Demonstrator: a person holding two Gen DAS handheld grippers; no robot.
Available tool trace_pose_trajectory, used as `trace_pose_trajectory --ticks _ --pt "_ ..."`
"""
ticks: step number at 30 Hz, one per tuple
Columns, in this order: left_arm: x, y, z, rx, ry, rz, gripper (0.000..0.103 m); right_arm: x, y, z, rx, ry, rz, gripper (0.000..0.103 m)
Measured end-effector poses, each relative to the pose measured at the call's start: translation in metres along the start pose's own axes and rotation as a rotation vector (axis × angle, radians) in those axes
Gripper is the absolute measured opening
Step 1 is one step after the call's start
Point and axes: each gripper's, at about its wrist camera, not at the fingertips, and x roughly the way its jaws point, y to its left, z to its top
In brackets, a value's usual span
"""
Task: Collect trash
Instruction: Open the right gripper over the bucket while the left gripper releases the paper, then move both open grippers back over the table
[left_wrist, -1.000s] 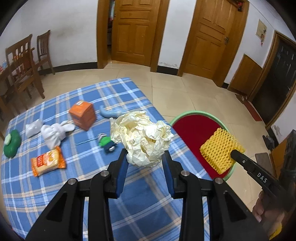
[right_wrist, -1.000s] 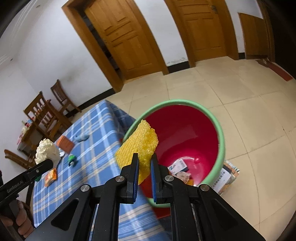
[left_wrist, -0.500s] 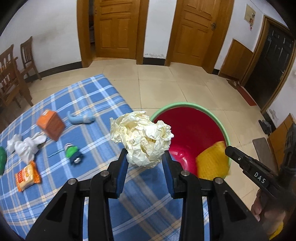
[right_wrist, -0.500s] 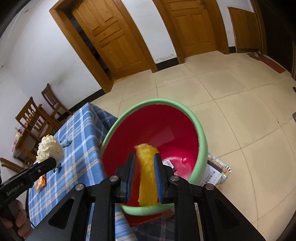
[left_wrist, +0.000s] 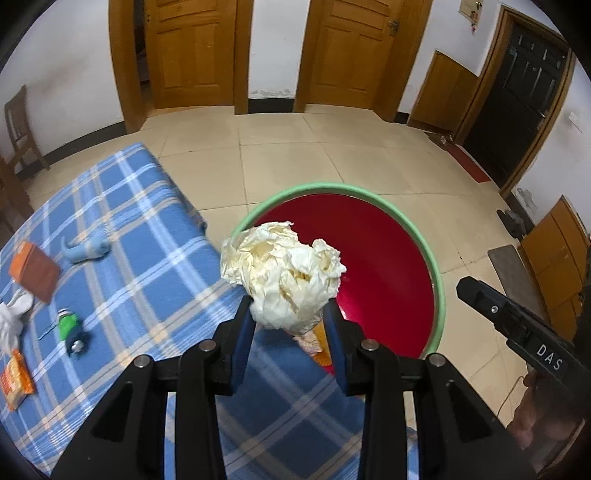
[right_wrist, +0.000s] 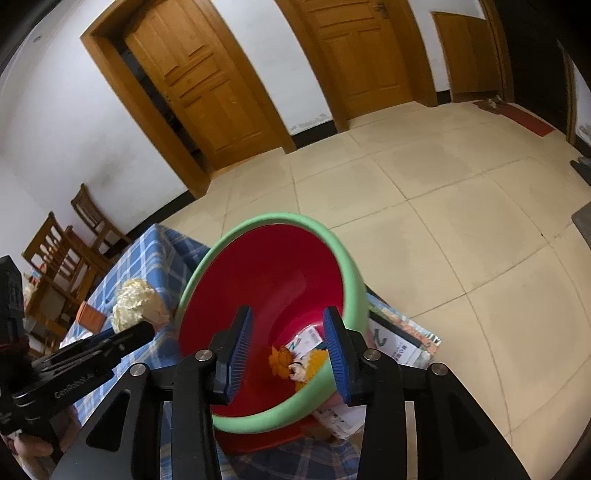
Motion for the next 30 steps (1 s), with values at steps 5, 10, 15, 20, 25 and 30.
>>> trace_pose_trajectory --ticks 5,10,15,20,25,30 --pt "0.001 -0.009 0.002 0.018 -0.013 -0.023 0.057 0.0 -0.007 0.0 0.02 0.007 -0.013 0.041" --pt "-0.005 -0.011 0.002 0.024 -0.023 -0.014 0.058 0.0 -0.007 -0.001 0.029 0.015 -0.014 0.05" --pt "-0.011 -0.001 -0.001 -0.01 -0.023 -0.005 0.058 -0.003 -0.004 -0.002 0.029 0.017 -0.001 0.055" --pt "-0.02 0.012 -0.006 -0.05 -0.032 0.009 0.058 -0.007 0.003 -0.003 0.015 0.014 0.009 0.055" --pt "-0.036 0.03 -0.013 -0.091 -0.059 0.032 0.058 -0.01 0.013 -0.006 -0.008 0.015 0.024 0.055" --pt "-0.05 0.053 -0.022 -0.132 -0.077 0.066 0.058 -0.012 0.031 -0.01 -0.044 0.022 0.044 0.056"
